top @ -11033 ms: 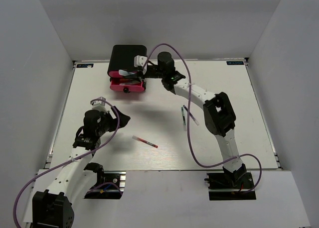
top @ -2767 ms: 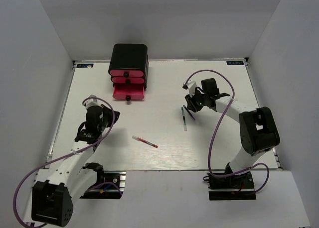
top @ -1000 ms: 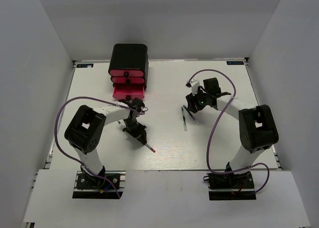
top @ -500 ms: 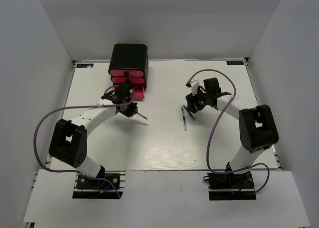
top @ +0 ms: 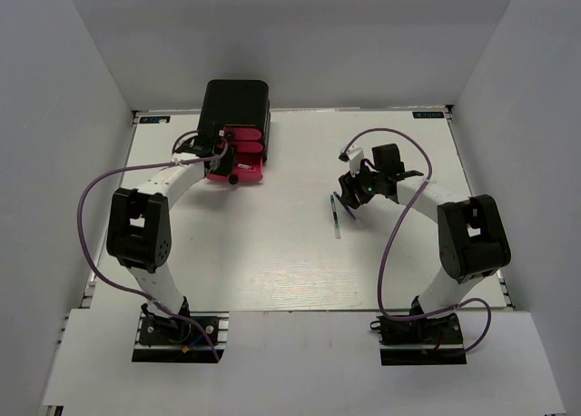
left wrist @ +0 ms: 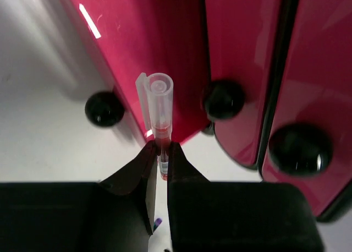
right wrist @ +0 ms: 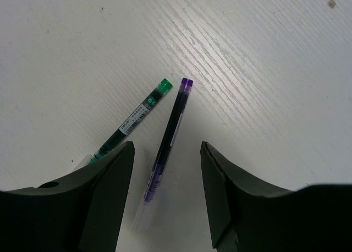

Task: Sort the stationery into containers
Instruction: Place the pen in the storage box.

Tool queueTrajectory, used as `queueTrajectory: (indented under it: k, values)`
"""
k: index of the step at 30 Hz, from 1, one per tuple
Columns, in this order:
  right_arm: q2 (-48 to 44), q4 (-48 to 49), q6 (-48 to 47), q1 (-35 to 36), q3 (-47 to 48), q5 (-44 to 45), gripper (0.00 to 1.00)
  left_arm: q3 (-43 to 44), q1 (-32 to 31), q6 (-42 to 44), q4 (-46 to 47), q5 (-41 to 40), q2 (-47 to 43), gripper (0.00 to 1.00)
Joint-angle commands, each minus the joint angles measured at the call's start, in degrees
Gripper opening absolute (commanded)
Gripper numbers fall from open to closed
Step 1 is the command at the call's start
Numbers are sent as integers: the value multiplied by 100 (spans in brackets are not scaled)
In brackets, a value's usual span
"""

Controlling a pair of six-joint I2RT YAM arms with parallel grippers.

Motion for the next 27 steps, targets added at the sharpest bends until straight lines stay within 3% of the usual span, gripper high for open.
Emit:
queueTrajectory:
  k: [1,9,13,16,18,27]
  values:
    - [-214,134,-42,-25,-55,-128,58,214,223,-304,272,147,28,0]
    - [-153,125,-138,-25,-20,-163,58,601,339,-366,283,200,556,2]
    - [-135,-32,-270,-25,-37,-224,72,601,391,-313,388,332,556,37]
    - [31,-234,-367,-25,7,-224,76,531,391,-261,388,437,504,52]
    - [102,-244,-376,-8,-19,-180,76,373,391,-207,458,437,354,57]
    - [339,134,-253,36,-55,461,70,-321,391,205,722,543,-699,58]
